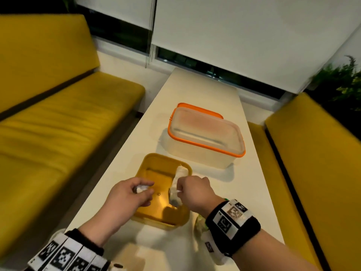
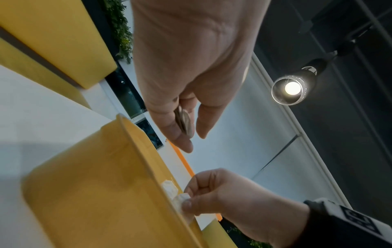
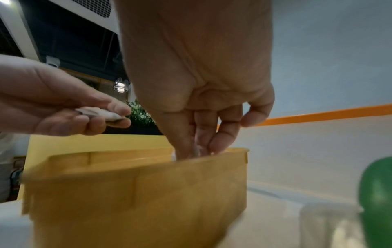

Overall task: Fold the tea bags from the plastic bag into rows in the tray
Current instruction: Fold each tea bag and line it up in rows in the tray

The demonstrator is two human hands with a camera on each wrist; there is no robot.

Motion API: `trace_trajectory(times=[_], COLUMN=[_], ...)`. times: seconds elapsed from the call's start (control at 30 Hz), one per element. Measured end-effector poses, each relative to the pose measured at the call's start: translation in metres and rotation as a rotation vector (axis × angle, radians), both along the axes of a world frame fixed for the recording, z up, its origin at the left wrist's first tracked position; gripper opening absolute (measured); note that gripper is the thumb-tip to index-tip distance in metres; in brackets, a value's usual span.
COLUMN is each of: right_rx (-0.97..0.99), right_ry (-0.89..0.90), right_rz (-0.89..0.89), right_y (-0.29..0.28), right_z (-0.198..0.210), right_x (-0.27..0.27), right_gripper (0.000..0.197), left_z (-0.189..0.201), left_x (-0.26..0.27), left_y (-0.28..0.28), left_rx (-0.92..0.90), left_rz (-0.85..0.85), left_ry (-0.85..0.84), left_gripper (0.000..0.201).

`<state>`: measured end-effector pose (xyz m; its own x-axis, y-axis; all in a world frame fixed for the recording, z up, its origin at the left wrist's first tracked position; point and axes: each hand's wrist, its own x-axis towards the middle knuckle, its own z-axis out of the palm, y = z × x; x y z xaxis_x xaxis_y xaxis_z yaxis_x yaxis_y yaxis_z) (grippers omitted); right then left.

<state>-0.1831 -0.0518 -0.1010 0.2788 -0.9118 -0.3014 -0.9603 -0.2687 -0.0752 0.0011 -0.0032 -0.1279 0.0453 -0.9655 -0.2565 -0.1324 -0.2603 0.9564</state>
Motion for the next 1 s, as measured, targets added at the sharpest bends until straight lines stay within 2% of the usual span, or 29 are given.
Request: trace_trajectory(times=[0.27, 0.4, 0.47, 0.53, 0.6, 0.67, 0.7, 0.8, 0.9, 1.0], right_rx=[-0.125, -0.123, -0.155, -0.250, -0.327, -0.247, -0.194, -0.167, -0.230, -0.199], right_ry=[0.216, 0.264, 0.238, 0.084, -0.271, -0.591, -0.661, -0.643, -0.671, -0.735], right_rz=[0.068, 0.077, 0.062, 0.034, -0.013, -0.063, -0.064, -0.034, -0.114, -0.191], right_y=[-0.009, -0.012, -0.010, -0.004, 0.008, 0.026, 0.035, 0.048, 0.045, 0.044], right_z=[-0.013, -0.018, -0.015, -0.011, -0.008, -0.005, -0.005, -0.012, -0.020, -0.022], right_x=[0.009, 0.012, 0.012, 0.010, 0.007, 0.009, 0.012, 0.017, 0.013, 0.007], right_gripper=[0.026, 0.046, 0.050, 0.038, 0.024, 0.027, 0.033, 0.042, 0.023, 0.009], left_z=[-0.010, -0.010, -0.009, -0.008, -0.007, -0.006, -0.006, -0.005, -0.004, -0.004], left_x=[-0.004, -0.006, -0.008, -0.009, -0.010, -0.014, -0.017, -0.025, -0.029, -0.030], left_y=[0.002, 0.001, 0.000, -0.001, -0.002, -0.002, -0.001, 0.002, 0.003, 0.003], left_rx=[0.104, 0.178, 0.211, 0.225, 0.208, 0.174, 0.160, 0.150, 0.160, 0.166], left_rz=[-0.051, -0.044, -0.020, 0.012, 0.035, 0.030, 0.024, -0.007, -0.025, -0.035], left_ry=[0.246, 0.399, 0.470, 0.526, 0.544, 0.532, 0.524, 0.514, 0.551, 0.559], left_gripper=[0.031, 0.035, 0.035, 0.035, 0.036, 0.036, 0.036, 0.032, 0.028, 0.027])
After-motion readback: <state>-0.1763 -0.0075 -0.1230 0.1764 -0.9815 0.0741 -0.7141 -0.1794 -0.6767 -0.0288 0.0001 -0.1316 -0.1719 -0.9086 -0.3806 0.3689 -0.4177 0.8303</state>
